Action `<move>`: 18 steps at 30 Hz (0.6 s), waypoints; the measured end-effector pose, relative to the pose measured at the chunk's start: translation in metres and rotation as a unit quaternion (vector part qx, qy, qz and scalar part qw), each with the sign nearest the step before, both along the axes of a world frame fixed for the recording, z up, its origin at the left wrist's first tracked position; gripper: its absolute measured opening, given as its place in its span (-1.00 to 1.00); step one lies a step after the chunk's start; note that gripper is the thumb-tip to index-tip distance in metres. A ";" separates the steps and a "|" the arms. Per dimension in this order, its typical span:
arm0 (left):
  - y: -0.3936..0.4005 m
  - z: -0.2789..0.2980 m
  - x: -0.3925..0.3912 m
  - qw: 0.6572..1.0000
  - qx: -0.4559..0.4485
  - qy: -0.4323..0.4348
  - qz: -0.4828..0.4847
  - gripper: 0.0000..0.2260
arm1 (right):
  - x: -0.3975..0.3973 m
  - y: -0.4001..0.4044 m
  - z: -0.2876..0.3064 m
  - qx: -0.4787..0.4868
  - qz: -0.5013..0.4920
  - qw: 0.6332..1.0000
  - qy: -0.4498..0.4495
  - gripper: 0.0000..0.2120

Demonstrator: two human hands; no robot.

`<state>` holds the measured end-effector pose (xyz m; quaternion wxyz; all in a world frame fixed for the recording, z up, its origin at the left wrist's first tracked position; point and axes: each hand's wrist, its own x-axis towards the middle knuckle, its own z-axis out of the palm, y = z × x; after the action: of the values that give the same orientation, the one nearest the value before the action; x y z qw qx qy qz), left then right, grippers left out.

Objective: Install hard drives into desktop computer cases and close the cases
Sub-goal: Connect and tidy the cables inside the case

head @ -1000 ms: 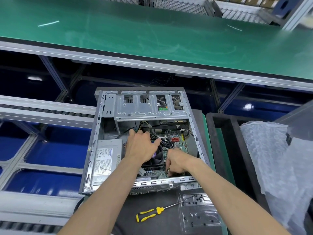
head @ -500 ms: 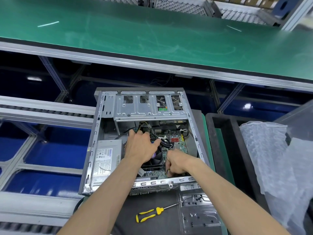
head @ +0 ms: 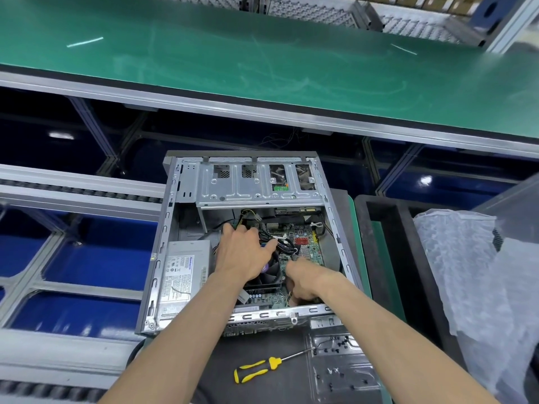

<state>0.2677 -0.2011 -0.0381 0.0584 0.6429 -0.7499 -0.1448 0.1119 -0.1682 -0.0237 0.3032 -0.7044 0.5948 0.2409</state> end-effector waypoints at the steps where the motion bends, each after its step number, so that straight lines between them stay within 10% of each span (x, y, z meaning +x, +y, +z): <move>1: 0.000 0.000 0.000 1.000 -0.001 0.000 -0.001 -0.54 | 0.000 0.000 0.000 0.002 0.005 1.000 0.010 -0.72; 7: 0.000 -0.002 0.000 1.000 -0.015 -0.009 -0.004 -0.44 | 0.003 -0.001 0.000 0.006 -0.005 1.000 0.024 -0.55; 13: 0.003 0.004 -0.001 0.999 -0.012 0.039 0.016 -0.49 | -0.007 -0.001 0.013 -0.029 -0.175 0.983 -0.053 -0.79; 18: 0.009 0.016 -0.004 0.992 -0.013 0.124 0.010 -0.63 | -0.006 0.004 0.025 -0.094 -0.478 0.837 -0.249 -0.60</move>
<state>0.2641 -0.1921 -0.0224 0.1606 0.6266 -0.7322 -0.2129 0.1060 -0.1647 0.0010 0.4509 -0.3938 0.7817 -0.1746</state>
